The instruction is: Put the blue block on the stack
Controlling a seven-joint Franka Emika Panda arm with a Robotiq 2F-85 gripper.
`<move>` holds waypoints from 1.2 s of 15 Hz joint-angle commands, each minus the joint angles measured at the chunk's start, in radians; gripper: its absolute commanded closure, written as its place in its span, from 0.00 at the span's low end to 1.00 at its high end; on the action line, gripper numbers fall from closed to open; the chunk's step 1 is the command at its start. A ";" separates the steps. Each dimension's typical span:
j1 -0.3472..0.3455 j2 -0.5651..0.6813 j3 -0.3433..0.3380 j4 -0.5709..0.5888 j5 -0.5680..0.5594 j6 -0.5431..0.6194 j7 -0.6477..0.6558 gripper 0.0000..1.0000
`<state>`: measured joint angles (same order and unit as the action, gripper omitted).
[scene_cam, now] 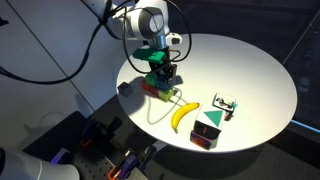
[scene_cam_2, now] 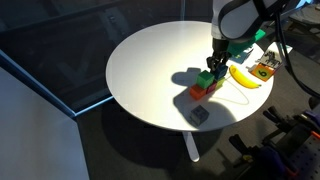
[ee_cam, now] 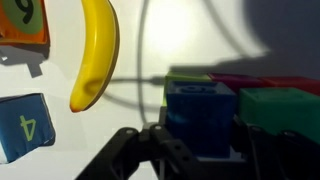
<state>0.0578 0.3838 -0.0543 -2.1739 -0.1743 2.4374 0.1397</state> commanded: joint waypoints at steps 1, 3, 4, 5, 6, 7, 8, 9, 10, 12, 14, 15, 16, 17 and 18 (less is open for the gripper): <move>-0.009 0.020 0.012 0.032 0.033 0.001 -0.004 0.70; -0.009 0.023 0.015 0.035 0.045 0.002 -0.005 0.70; -0.009 0.023 0.016 0.036 0.053 0.001 -0.005 0.70; -0.009 0.022 0.017 0.034 0.057 0.002 -0.005 0.70; -0.008 0.022 0.017 0.034 0.060 0.002 -0.004 0.70; -0.007 0.022 0.017 0.033 0.062 0.002 -0.002 0.70; -0.006 0.022 0.017 0.032 0.064 0.001 -0.002 0.47; -0.007 0.022 0.018 0.032 0.067 -0.001 -0.003 0.20; -0.007 0.022 0.018 0.032 0.068 -0.001 -0.003 0.21; -0.007 0.021 0.018 0.032 0.069 -0.002 -0.004 0.12; -0.009 0.020 0.018 0.031 0.070 -0.003 -0.006 0.00; -0.009 0.020 0.018 0.031 0.070 -0.003 -0.006 0.00; -0.010 0.019 0.018 0.031 0.072 -0.005 -0.007 0.00; -0.009 0.015 0.017 0.029 0.071 -0.008 -0.005 0.00; -0.007 0.010 0.014 0.027 0.068 -0.012 0.000 0.00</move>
<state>0.0578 0.3997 -0.0440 -2.1591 -0.1231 2.4415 0.1402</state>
